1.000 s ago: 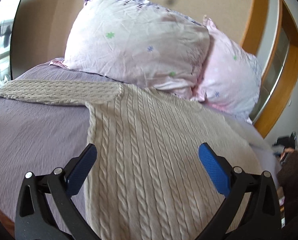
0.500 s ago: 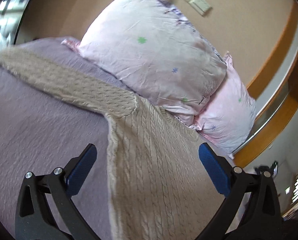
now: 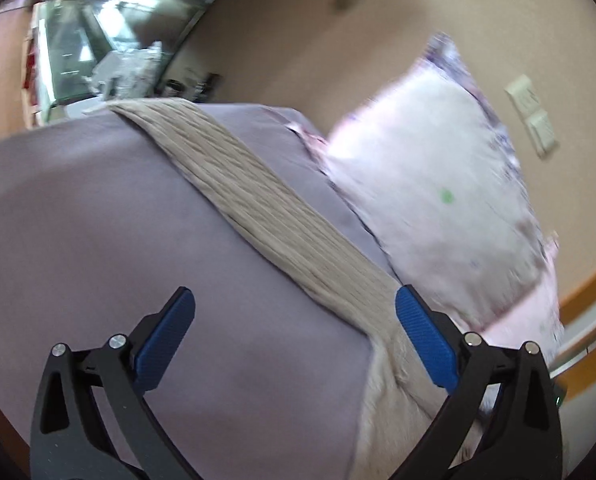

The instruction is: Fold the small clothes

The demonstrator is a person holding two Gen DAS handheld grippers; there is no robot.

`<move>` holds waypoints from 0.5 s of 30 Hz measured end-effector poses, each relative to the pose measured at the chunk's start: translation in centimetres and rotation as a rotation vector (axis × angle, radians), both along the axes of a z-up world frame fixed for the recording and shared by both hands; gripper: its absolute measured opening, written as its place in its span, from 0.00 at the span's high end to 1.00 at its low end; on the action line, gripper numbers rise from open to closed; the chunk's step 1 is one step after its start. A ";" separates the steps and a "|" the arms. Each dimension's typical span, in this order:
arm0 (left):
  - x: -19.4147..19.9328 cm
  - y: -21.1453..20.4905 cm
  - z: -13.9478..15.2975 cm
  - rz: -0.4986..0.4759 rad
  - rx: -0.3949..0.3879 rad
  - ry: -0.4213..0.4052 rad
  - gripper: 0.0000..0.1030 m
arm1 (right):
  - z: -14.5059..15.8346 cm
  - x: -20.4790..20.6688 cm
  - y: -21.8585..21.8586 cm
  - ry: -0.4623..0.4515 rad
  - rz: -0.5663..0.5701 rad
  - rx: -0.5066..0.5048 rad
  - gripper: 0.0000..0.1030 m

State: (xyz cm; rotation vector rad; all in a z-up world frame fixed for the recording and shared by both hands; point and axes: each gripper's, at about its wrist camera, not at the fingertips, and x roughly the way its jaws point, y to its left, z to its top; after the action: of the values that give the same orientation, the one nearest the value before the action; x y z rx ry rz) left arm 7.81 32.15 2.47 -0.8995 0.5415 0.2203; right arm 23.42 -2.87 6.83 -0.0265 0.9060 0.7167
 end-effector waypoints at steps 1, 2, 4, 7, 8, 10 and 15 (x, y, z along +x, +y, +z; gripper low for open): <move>0.2 0.8 -0.1 0.011 -0.007 0.010 0.06 | 0.5 -0.1 -0.9 -0.019 -0.020 0.017 0.78; 0.7 1.9 -0.3 0.024 -0.020 0.025 0.07 | 1.2 -0.1 -2.3 -0.046 -0.054 0.037 0.58; 1.7 3.6 -0.6 0.046 -0.052 0.057 0.12 | 2.7 -1.3 -5.2 -0.100 -0.117 0.083 0.31; 2.8 5.8 -1.5 0.096 -0.092 0.115 0.22 | 4.1 -2.9 -8.5 -0.145 -0.179 0.102 0.29; 3.2 6.4 -1.7 0.118 -0.103 0.125 0.24 | 4.3 -3.3 -9.5 -0.150 -0.197 0.104 0.28; 3.6 7.6 -1.7 0.151 -0.112 0.139 0.29 | 4.3 -3.9 -11.4 -0.147 -0.227 0.112 0.27; 4.9 10.5 -1.9 0.229 -0.168 0.163 0.39 | 4.2 -5.0 -14.1 -0.146 -0.262 0.133 0.27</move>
State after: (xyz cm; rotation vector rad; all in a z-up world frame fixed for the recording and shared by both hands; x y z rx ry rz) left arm 12.72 42.63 0.58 -1.1143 0.6139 0.4645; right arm 18.45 -16.93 11.01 0.1533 0.7043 0.5215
